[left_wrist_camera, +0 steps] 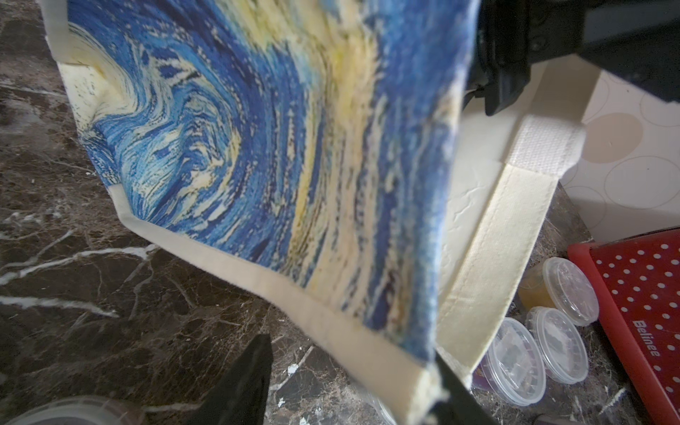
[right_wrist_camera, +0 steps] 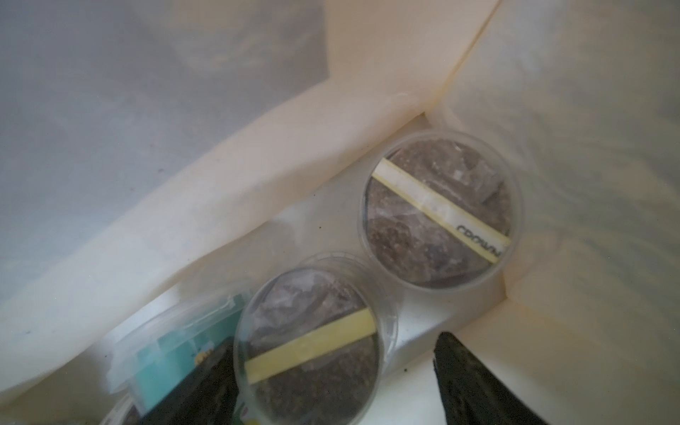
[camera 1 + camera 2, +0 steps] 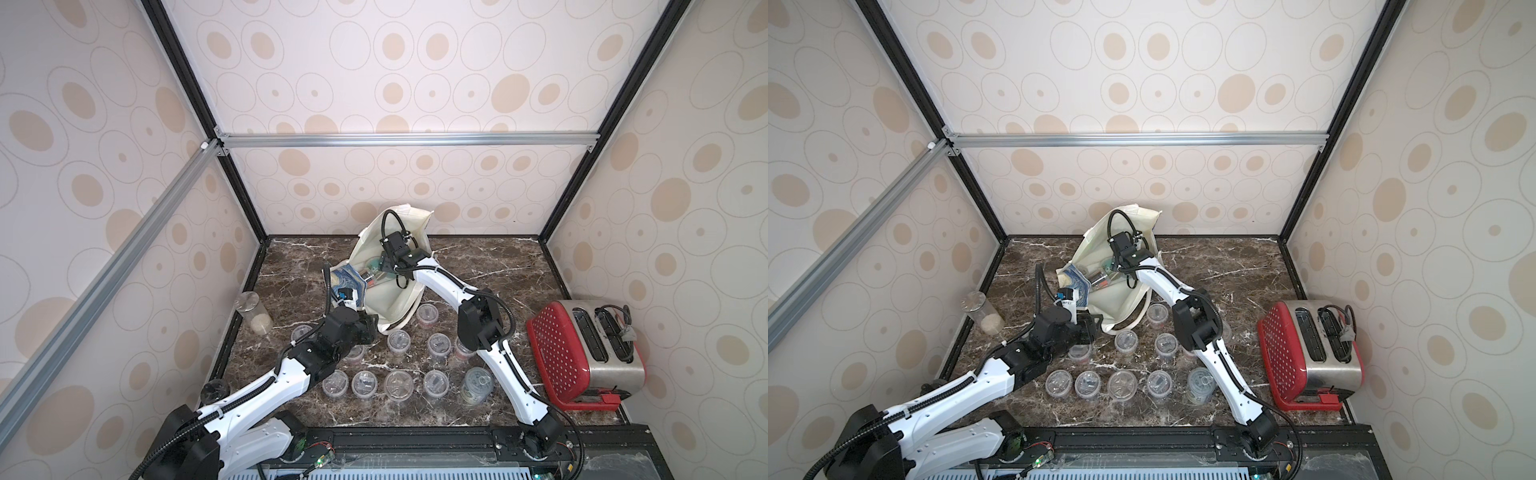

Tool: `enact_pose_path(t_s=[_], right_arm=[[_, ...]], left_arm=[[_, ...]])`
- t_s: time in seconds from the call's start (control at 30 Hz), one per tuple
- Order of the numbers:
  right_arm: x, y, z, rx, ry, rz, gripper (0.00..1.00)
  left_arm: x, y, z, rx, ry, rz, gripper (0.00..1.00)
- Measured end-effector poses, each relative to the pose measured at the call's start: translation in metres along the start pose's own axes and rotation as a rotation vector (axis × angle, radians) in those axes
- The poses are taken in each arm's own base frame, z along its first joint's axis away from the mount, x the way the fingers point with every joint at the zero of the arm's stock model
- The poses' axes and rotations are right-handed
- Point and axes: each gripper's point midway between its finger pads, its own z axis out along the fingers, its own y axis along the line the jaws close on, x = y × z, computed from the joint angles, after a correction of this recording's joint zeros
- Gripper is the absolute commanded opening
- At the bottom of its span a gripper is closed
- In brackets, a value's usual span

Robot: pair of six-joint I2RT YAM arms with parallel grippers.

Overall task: Take out the seed jars from the canvas bag
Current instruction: Pick up the seed jar from the canvas bag.

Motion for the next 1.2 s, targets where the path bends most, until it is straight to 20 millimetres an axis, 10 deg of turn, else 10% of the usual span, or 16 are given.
enact_pose_path(t_s=[0.6,1.2], right_arm=[[-0.002,0.001,0.014,-0.079,0.03,0.047,0.66],[-0.036,0.012,-0.072,-0.193,-0.019,-0.052,0.64]], left_arm=[[0.0,0.001,0.0,-0.006,-0.003,0.0,0.6],[-0.013,0.001,-0.006,-0.027,-0.03,0.001,0.77]])
